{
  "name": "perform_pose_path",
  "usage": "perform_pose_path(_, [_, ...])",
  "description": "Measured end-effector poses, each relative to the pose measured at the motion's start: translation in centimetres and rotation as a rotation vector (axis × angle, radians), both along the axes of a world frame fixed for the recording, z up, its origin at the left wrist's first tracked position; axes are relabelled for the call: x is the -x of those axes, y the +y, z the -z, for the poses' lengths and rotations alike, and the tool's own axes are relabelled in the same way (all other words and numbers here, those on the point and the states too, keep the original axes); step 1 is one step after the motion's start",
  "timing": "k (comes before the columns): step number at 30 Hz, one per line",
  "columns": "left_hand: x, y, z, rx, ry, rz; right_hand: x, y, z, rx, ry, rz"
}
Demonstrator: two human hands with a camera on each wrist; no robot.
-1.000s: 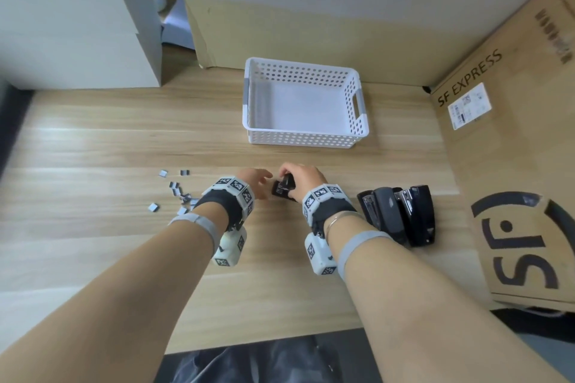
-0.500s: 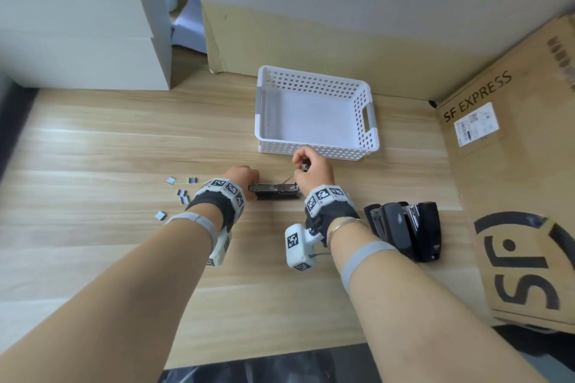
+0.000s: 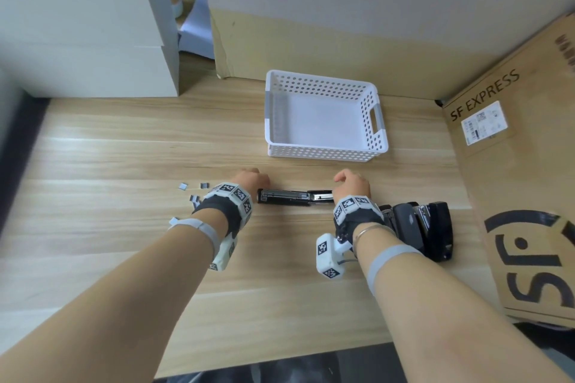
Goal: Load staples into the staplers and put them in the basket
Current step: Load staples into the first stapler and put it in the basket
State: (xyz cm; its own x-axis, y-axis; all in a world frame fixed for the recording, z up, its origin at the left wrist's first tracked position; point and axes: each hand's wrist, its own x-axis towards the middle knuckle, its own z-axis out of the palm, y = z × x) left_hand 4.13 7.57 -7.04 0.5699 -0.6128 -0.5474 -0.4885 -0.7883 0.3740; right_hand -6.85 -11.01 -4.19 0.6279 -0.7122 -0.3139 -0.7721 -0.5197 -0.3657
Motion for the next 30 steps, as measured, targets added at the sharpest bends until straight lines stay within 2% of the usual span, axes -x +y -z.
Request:
perform_pose_path(3, [-1.4,2.5,-0.3,-0.014,-0.067,-0.129,-1.2,1.5,-0.6,0.040,-0.061,-0.047])
perform_pose_path(6, [-2.8,5.6,-0.4,-0.122,-0.156,-0.134,-2.0,3.4,-0.8,0.032,-0.095,-0.123])
perform_pose_path(9, [-3.2,7.6,-0.5,-0.190,-0.158,-0.172,-2.1,5.3,-0.5,0.007,-0.116,-0.136])
perform_pose_path(19, [-2.8,7.3,-0.5,-0.152,-0.111,-0.100,-2.7,8.0,0.3,-0.109,-0.100,-0.176])
perform_pose_path(23, [-2.5,6.4,0.2,-0.007,-0.099,-0.121,-3.4,7.8,0.6,-0.146,-0.127,-0.206])
perform_pose_path(30, [-0.6,1.5,-0.8,0.414,0.022,-0.284,-3.6,7.4,0.3,-0.336,-0.084,-0.360])
